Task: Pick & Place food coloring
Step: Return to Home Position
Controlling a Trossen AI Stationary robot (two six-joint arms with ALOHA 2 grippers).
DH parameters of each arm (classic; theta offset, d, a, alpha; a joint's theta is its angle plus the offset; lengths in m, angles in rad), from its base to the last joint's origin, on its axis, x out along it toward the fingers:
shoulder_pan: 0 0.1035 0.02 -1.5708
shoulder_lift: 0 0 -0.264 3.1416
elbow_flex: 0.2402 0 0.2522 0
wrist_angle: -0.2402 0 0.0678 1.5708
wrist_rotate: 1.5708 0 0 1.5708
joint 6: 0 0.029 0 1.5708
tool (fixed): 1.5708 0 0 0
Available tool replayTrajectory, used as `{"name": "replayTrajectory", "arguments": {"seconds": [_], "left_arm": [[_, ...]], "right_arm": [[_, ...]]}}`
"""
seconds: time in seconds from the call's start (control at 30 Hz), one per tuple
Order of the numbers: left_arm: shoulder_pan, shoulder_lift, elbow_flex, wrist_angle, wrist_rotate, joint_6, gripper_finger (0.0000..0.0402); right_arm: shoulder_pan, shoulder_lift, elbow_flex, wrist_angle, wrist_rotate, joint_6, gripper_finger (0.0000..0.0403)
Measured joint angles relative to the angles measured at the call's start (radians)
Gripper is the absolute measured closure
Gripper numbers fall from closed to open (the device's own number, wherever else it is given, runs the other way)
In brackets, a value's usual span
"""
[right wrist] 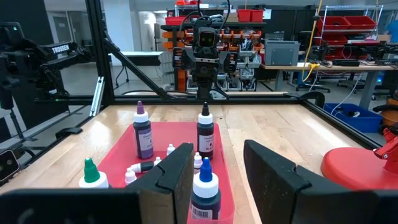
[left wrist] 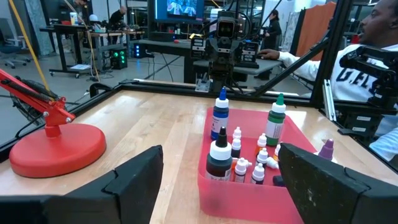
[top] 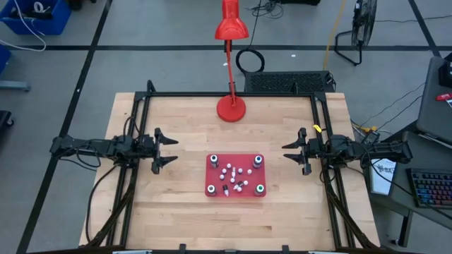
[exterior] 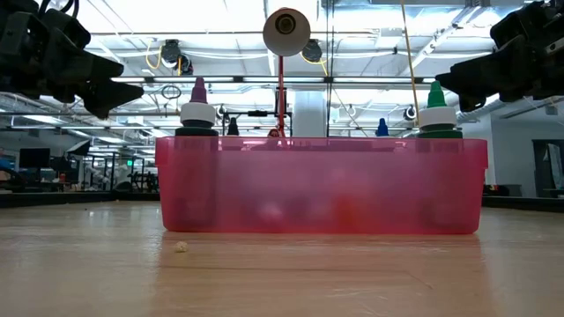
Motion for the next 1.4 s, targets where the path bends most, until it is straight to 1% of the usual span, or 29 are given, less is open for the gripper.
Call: {"name": "replayTrajectory", "arguments": {"seconds": [0.2, 0.57, 0.87, 1.17, 1.4], "left_arm": [[0.000, 0.000, 0.000, 0.000, 0.000, 0.000, 0.0096], [0.000, 0.000, 0.000, 0.000, 0.000, 0.000, 0.0083], [0.000, 0.000, 0.000, 0.000, 0.000, 0.000, 0.0091], [0.000, 0.000, 0.000, 0.000, 0.000, 0.000, 0.0083], [0.000, 0.000, 0.000, 0.000, 0.000, 0.000, 0.0089]], "right_arm": [[0.000, 0.000, 0.000, 0.000, 0.000, 0.000, 0.0273], [0.000, 0.000, 0.000, 0.000, 0.000, 0.000, 0.0273], [0.000, 0.000, 0.000, 0.000, 0.000, 0.000, 0.0273], [0.000, 0.000, 0.000, 0.000, 0.000, 0.000, 0.0273], [0.000, 0.000, 0.000, 0.000, 0.000, 0.000, 0.0273]]}}
